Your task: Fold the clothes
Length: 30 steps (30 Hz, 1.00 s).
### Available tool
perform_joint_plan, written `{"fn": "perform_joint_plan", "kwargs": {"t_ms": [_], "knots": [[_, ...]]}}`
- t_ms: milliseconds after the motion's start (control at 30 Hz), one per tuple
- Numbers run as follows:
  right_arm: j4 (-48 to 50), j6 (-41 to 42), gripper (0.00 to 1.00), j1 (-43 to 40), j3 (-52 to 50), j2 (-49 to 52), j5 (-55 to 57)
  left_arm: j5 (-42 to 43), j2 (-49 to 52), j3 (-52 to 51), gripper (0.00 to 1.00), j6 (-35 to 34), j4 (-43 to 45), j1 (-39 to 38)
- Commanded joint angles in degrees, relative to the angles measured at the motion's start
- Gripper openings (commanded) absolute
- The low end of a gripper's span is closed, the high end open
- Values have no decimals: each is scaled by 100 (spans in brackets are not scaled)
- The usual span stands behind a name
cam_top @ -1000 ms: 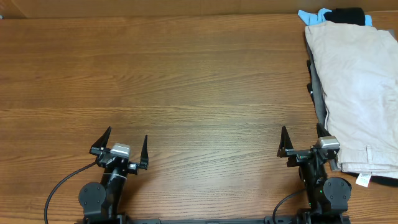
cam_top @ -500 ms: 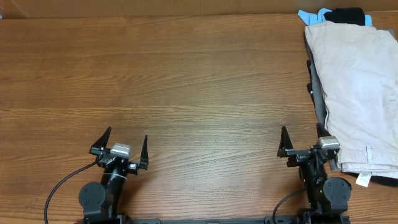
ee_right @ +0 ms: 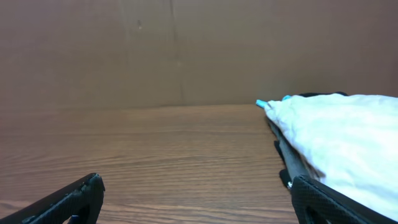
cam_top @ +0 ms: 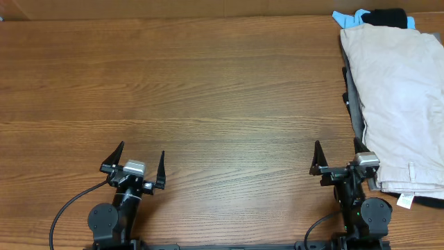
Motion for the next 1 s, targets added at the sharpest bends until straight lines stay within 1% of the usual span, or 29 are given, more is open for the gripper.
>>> {"fn": "perform_joint_plan", "kwargs": {"t_ms": [0,400,500,600,700,800,900,967], "knots": [[-13,2,100,-13,-59,7,210,-35,-46,-20,100,-81,-11,57],[26,4,100,-13,-59,7,223,-35,-44,-20,100,-79,2,57],[127,7,100,-9,-59,7,195,-35,-44,-20,100,-15,201,57],[358,7,100,-9,-59,7,-321,9,-44,-20,100,-48,391,57],[457,7,100,-9,-59,7,-813,199,-44,-20,100,-131,341,57],[564,42,100,-9,-59,7,-922,584,-44,-20,100,-133,385,57],[721,310,100,-9,-59,7,-929,1021,-44,-20,100,-181,647,57],[785,352,100,-9,-59,7,-942,1147,-44,-17,100,-192,874,57]]}}
